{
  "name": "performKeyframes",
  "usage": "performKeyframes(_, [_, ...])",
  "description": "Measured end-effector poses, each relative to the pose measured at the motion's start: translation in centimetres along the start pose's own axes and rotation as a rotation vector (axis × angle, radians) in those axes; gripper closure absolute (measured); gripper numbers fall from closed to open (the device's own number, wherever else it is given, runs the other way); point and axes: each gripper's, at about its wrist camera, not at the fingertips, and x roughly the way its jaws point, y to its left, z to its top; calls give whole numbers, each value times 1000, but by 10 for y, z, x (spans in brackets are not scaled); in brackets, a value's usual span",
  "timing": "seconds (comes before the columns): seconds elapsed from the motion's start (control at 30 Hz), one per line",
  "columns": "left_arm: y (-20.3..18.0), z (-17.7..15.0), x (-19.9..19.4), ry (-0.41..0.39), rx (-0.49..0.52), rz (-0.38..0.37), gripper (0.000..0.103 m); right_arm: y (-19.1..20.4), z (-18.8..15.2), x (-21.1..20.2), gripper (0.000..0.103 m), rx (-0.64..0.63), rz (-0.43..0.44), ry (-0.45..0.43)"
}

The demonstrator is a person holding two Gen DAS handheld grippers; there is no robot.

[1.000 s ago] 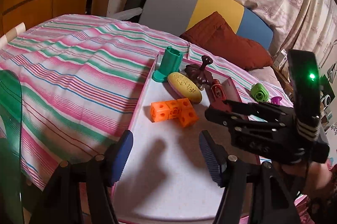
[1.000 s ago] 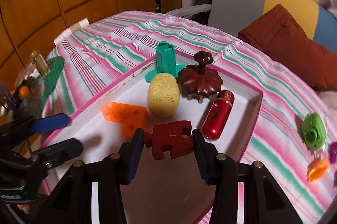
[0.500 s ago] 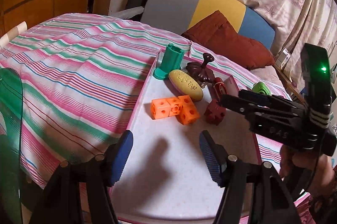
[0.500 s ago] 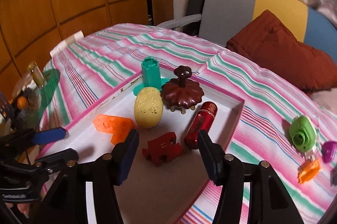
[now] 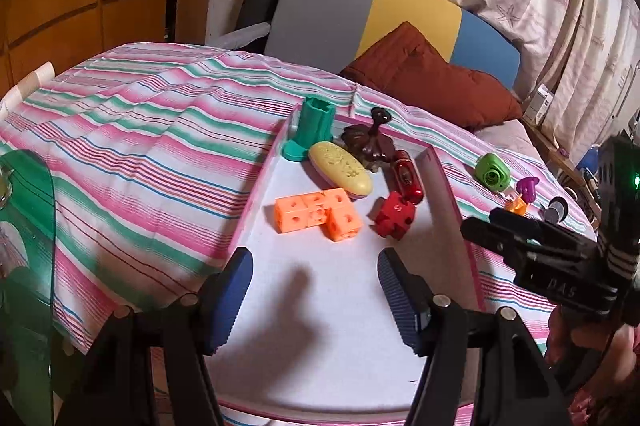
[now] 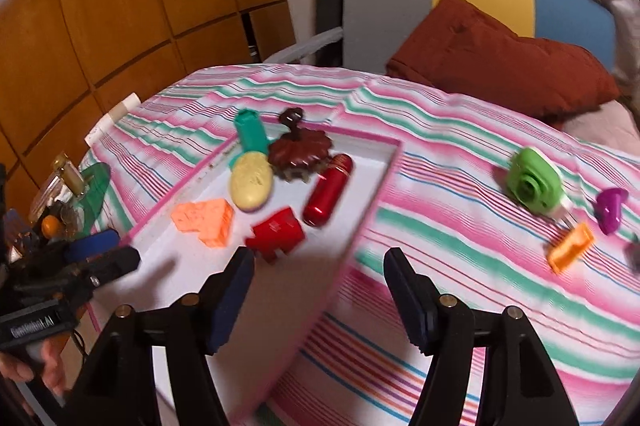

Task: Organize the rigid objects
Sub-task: 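Withdraw both tools from the tray toward the remaining toys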

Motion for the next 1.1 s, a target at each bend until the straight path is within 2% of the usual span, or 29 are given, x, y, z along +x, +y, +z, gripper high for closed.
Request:
performKeyframes(0.13, [-12,1,0,6,19,-8,37,-13,-14,-7,35,-16,-44,4])
performKeyframes(0.27, [-28,4,-1,11,52,-13,37,-40,-27,-16,35,18,-92,2])
performKeyframes(0.4, [-49,6,-3,13,91,-37,37,-72,-37,-28,35,72,-185,-14])
performKeyframes(0.57, [-81,7,-7,5,156,-85,37,-121,-50,-47,35,164,-296,-38])
performKeyframes(0.8, [-136,4,-7,26,265,-182,37,-170,-66,-65,34,238,-432,-56])
performKeyframes(0.97, [-178,-1,-3,55,322,-244,37,-197,-84,-66,34,413,-439,-50])
performKeyframes(1.1, [-215,-1,12,99,372,-260,37,-203,-92,-73,34,473,-441,-77])
